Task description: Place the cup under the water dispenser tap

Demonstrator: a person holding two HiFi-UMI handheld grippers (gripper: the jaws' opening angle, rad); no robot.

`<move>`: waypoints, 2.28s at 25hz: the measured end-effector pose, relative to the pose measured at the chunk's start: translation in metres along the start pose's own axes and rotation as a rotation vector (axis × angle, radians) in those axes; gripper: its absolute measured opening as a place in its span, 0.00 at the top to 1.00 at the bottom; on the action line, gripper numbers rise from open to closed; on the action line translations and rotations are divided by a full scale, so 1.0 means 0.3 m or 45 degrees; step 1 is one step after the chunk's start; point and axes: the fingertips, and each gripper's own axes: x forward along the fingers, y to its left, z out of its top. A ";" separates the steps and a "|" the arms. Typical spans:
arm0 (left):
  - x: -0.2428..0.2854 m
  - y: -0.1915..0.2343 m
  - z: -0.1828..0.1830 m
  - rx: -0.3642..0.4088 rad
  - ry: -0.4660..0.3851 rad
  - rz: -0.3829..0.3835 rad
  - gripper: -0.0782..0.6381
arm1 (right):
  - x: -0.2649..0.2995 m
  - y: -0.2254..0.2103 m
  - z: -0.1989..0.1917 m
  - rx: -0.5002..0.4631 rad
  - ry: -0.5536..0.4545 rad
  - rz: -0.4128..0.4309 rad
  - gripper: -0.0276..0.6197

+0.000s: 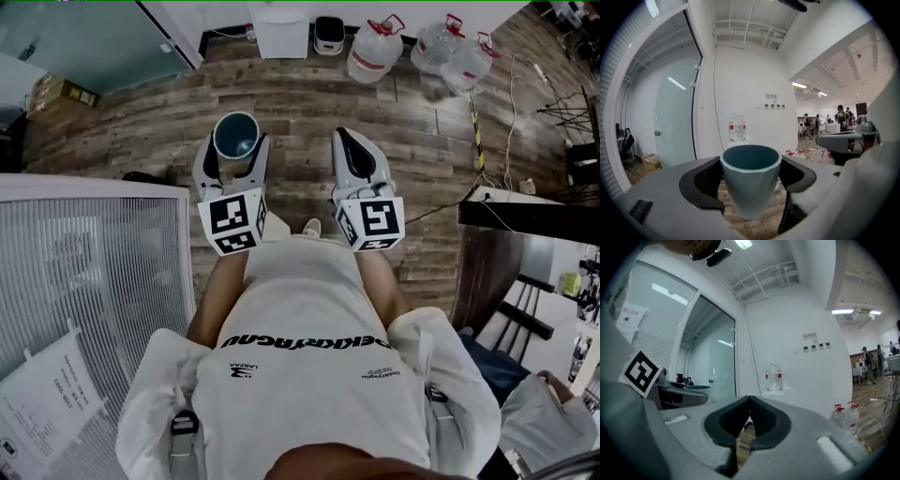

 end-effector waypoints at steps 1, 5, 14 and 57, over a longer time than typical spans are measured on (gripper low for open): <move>0.000 0.003 -0.010 -0.005 0.012 0.014 0.39 | -0.001 -0.012 -0.013 0.012 0.005 0.003 0.96; 0.019 0.020 -0.040 -0.018 0.046 0.059 0.39 | 0.025 -0.022 -0.039 0.033 0.008 0.058 0.96; 0.198 0.074 -0.073 -0.050 0.057 0.068 0.39 | 0.226 -0.070 -0.072 -0.024 0.036 0.077 0.96; 2.009 0.628 0.144 -0.003 0.250 -0.281 0.39 | 2.006 -0.643 -0.098 0.027 0.268 -0.167 0.96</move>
